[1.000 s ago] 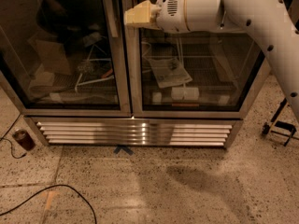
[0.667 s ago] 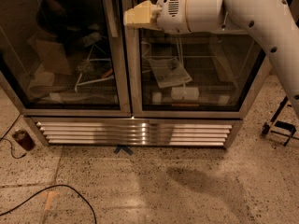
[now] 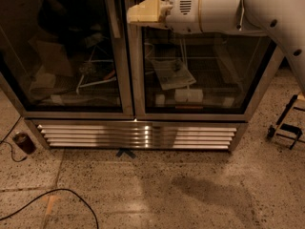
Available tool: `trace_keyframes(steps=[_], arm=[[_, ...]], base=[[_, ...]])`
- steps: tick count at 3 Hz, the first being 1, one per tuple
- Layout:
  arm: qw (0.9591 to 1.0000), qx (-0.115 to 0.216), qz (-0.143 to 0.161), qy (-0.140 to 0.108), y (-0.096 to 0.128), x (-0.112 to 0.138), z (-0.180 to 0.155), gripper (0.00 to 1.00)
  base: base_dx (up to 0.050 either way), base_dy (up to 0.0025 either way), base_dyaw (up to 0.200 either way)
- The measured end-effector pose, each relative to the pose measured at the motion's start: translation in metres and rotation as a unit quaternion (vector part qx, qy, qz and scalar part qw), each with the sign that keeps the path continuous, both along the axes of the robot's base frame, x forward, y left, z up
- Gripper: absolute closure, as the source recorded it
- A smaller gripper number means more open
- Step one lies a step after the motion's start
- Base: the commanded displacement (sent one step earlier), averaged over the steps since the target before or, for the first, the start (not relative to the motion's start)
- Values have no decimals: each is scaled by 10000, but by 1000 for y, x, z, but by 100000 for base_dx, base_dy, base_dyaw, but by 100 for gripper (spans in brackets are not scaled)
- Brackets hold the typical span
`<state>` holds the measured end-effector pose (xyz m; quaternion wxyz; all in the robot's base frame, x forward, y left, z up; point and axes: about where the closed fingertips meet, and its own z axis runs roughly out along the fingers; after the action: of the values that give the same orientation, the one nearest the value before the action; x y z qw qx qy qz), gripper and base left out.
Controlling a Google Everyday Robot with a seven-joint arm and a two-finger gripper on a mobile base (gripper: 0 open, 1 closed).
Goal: Pick orange can from middle drawer and place on counter
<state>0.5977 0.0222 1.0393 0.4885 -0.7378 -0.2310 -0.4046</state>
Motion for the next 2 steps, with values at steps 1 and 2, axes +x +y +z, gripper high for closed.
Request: trace_keyframes(steps=[1, 2], arm=[[10000, 23, 56, -21, -2, -7, 6, 100], [9999, 37, 125, -43, -3, -15, 13, 100]], base=[[0, 0, 0], [0, 0, 0]])
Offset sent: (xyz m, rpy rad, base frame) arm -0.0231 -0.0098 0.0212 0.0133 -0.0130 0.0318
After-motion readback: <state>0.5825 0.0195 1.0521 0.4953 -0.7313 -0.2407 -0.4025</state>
